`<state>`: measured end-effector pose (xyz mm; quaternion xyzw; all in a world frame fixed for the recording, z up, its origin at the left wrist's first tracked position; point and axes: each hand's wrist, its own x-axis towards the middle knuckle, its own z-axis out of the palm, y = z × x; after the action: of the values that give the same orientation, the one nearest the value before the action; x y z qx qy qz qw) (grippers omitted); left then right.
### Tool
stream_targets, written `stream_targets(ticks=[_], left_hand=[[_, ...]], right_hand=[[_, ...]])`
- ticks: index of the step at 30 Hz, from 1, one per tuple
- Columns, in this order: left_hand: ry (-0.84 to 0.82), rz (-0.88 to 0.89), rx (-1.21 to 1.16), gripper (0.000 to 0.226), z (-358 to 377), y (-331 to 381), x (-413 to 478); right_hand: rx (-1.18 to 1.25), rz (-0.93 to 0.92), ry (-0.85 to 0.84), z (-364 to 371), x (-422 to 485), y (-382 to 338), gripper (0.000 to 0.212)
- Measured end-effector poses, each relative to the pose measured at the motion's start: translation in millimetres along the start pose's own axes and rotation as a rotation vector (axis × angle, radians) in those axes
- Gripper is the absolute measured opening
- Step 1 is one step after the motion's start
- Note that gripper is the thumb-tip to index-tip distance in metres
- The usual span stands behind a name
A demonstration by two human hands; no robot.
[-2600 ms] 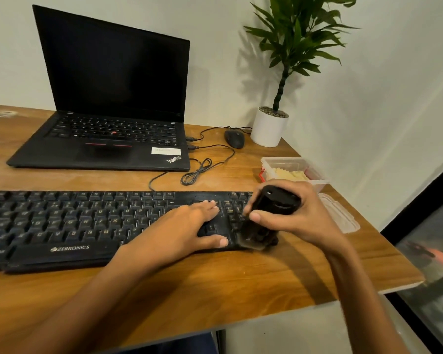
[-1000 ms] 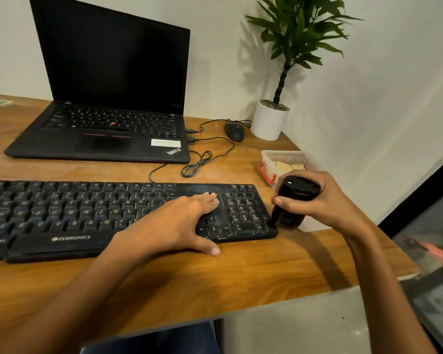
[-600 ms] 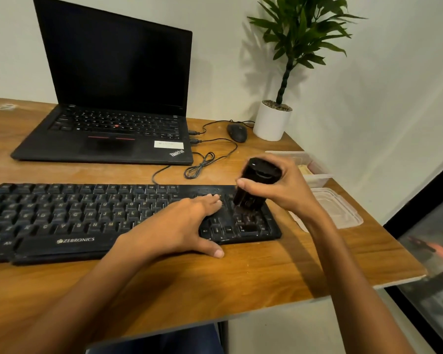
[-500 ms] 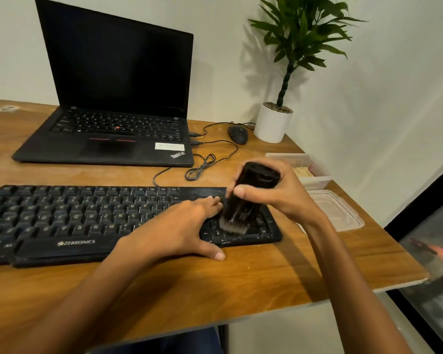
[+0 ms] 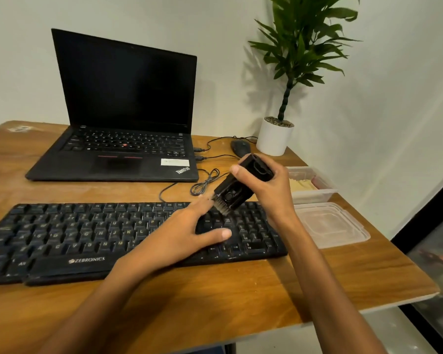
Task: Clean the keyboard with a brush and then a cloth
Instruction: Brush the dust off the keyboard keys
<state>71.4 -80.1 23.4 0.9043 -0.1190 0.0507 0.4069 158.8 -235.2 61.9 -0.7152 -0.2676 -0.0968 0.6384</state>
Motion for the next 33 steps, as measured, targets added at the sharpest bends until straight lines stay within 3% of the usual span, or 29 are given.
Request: stream_targets(ticks=[6, 9, 13, 19, 33], left_hand=[[0.281, -0.077, -0.667, 0.033, -16, 12, 5], [0.362, -0.125, -0.845, 0.030, -30, 12, 9], [0.419, -0.136, -0.883, 0.030, -52, 5, 12], [0.485, -0.214, -0.981, 0.021, -56, -10, 10], [0.517, -0.181, -1.123, 0.028, -50, -9, 7]], right_hand=[[0.614, 0.247, 0.071, 38, 4, -14, 0.015], [0.817, 0.309, 0.034, 59, 7, -19, 0.017], [0.974, 0.409, 0.058, 82, 11, -20, 0.030], [1.052, 0.403, -0.021, 101, 10, -5, 0.044], [1.244, 0.416, -0.053, 100, 1, -4, 0.038]])
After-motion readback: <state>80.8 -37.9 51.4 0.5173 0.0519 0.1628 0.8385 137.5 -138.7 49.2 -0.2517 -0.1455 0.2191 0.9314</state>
